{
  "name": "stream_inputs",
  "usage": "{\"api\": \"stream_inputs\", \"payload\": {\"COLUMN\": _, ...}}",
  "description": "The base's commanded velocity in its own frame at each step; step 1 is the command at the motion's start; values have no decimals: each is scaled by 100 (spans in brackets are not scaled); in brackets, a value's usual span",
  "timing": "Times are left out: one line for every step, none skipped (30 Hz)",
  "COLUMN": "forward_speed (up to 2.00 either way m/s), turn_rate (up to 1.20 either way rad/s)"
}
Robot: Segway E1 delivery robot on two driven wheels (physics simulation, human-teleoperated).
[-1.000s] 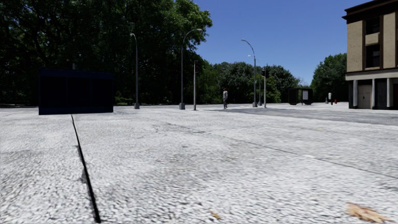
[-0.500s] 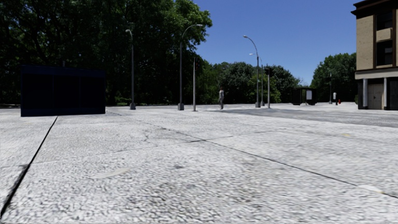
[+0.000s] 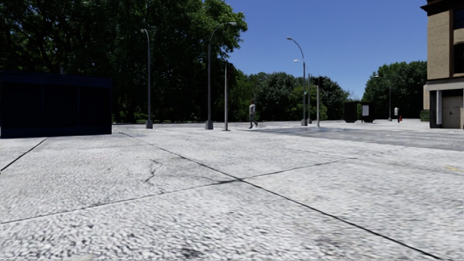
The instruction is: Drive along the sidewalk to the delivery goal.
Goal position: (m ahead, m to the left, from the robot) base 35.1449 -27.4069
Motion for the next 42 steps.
{"api": "stream_inputs", "payload": {"forward_speed": 200, "turn_rate": 0}}
{"api": "stream_inputs", "payload": {"forward_speed": 200, "turn_rate": 0}}
{"api": "stream_inputs", "payload": {"forward_speed": 200, "turn_rate": 0}}
{"api": "stream_inputs", "payload": {"forward_speed": 200, "turn_rate": 0}}
{"api": "stream_inputs", "payload": {"forward_speed": 200, "turn_rate": 0}}
{"api": "stream_inputs", "payload": {"forward_speed": 200, "turn_rate": 0}}
{"api": "stream_inputs", "payload": {"forward_speed": 200, "turn_rate": 0}}
{"api": "stream_inputs", "payload": {"forward_speed": 200, "turn_rate": 0}}
{"api": "stream_inputs", "payload": {"forward_speed": 200, "turn_rate": 0}}
{"api": "stream_inputs", "payload": {"forward_speed": 200, "turn_rate": 0}}
{"api": "stream_inputs", "payload": {"forward_speed": 200, "turn_rate": 0}}
{"api": "stream_inputs", "payload": {"forward_speed": 200, "turn_rate": 0}}
{"api": "stream_inputs", "payload": {"forward_speed": 200, "turn_rate": 0}}
{"api": "stream_inputs", "payload": {"forward_speed": 200, "turn_rate": 0}}
{"api": "stream_inputs", "payload": {"forward_speed": 200, "turn_rate": 0}}
{"api": "stream_inputs", "payload": {"forward_speed": 200, "turn_rate": 0}}
{"api": "stream_inputs", "payload": {"forward_speed": 200, "turn_rate": 0}}
{"api": "stream_inputs", "payload": {"forward_speed": 200, "turn_rate": 0}}
{"api": "stream_inputs", "payload": {"forward_speed": 200, "turn_rate": 0}}
{"api": "stream_inputs", "payload": {"forward_speed": 200, "turn_rate": 0}}
{"api": "stream_inputs", "payload": {"forward_speed": 200, "turn_rate": 0}}
{"api": "stream_inputs", "payload": {"forward_speed": 200, "turn_rate": 0}}
{"api": "stream_inputs", "payload": {"forward_speed": 200, "turn_rate": 0}}
{"api": "stream_inputs", "payload": {"forward_speed": 200, "turn_rate": 0}}
{"api": "stream_inputs", "payload": {"forward_speed": 200, "turn_rate": 0}}
{"api": "stream_inputs", "payload": {"forward_speed": 200, "turn_rate": 0}}
{"api": "stream_inputs", "payload": {"forward_speed": 200, "turn_rate": 0}}
{"api": "stream_inputs", "payload": {"forward_speed": 200, "turn_rate": 0}}
{"api": "stream_inputs", "payload": {"forward_speed": 200, "turn_rate": 0}}
{"api": "stream_inputs", "payload": {"forward_speed": 200, "turn_rate": 0}}
{"api": "stream_inputs", "payload": {"forward_speed": 200, "turn_rate": 0}}
{"api": "stream_inputs", "payload": {"forward_speed": 200, "turn_rate": 0}}
{"api": "stream_inputs", "payload": {"forward_speed": 200, "turn_rate": 0}}
{"api": "stream_inputs", "payload": {"forward_speed": 200, "turn_rate": 0}}
{"api": "stream_inputs", "payload": {"forward_speed": 200, "turn_rate": 0}}
{"api": "stream_inputs", "payload": {"forward_speed": 200, "turn_rate": 0}}
{"api": "stream_inputs", "payload": {"forward_speed": 200, "turn_rate": 0}}
{"api": "stream_inputs", "payload": {"forward_speed": 200, "turn_rate": 0}}
{"api": "stream_inputs", "payload": {"forward_speed": 200, "turn_rate": 0}}
{"api": "stream_inputs", "payload": {"forward_speed": 200, "turn_rate": 0}}
{"api": "stream_inputs", "payload": {"forward_speed": 200, "turn_rate": 0}}
{"api": "stream_inputs", "payload": {"forward_speed": 200, "turn_rate": 0}}
